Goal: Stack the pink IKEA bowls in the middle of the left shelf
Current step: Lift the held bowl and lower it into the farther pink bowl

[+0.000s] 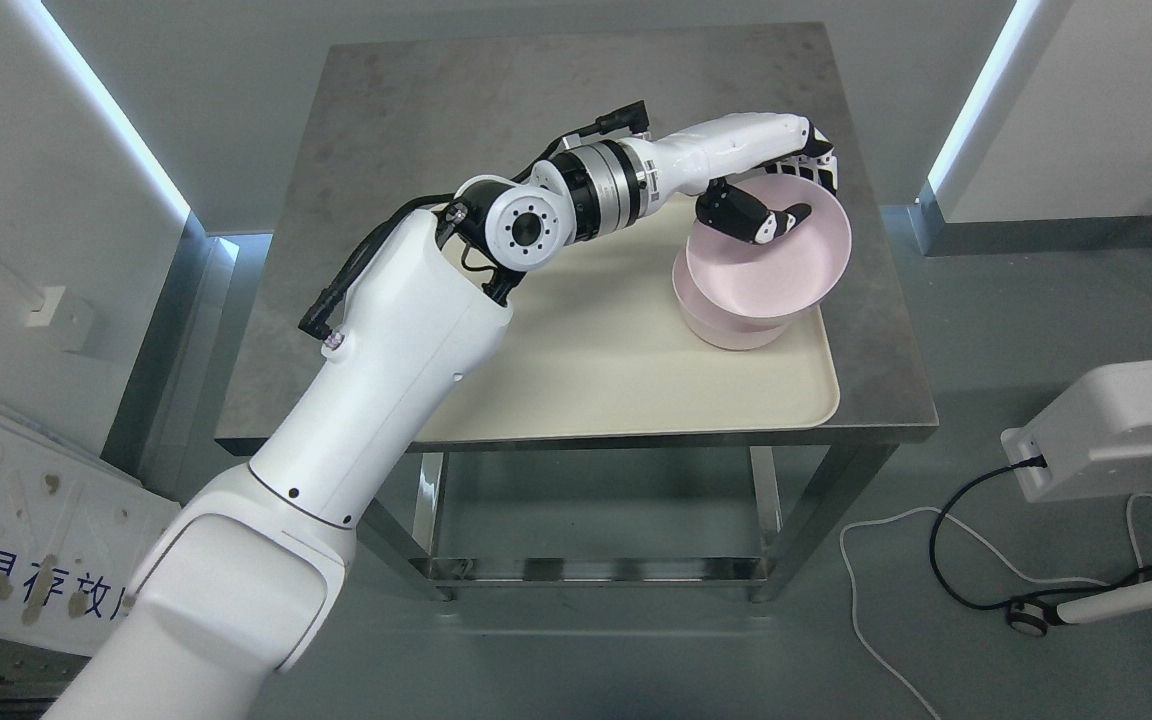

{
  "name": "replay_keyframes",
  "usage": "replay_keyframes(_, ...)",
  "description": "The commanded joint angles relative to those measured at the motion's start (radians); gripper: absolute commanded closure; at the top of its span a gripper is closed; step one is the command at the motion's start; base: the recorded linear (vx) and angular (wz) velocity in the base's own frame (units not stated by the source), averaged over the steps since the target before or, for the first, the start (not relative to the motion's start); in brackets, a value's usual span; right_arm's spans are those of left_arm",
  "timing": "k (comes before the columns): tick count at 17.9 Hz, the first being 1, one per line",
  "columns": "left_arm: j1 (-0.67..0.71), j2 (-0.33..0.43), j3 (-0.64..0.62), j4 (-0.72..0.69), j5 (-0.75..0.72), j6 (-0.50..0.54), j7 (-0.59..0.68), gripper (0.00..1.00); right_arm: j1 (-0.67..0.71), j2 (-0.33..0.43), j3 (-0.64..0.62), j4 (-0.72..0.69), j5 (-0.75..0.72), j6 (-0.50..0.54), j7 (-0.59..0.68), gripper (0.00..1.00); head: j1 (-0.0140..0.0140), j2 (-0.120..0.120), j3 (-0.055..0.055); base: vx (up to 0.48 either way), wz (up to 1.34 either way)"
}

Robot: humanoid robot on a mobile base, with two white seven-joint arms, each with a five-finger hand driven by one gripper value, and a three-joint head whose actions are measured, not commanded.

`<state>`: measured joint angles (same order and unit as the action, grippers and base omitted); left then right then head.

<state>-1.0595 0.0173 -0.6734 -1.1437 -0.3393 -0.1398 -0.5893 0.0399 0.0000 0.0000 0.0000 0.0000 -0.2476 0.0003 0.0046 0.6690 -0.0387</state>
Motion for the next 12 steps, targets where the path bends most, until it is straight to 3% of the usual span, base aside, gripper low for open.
replay_keyframes(1,-0.008,0.000,-0.052,0.087,-0.004,0.000,-0.003,0.97,0.000,-0.017,-0.005,-0.017,-0.002,0.001,0.000,0.00,0.0000,0.000,0.000,0.000,0.00)
replay_keyframes(12,-0.028,0.000,0.003,0.105,-0.015,0.002,-0.003,0.97,0.000,-0.017,-0.005,-0.017,-0.002,0.001,0.000,0.00,0.0000,0.000,0.000,0.000,0.00)
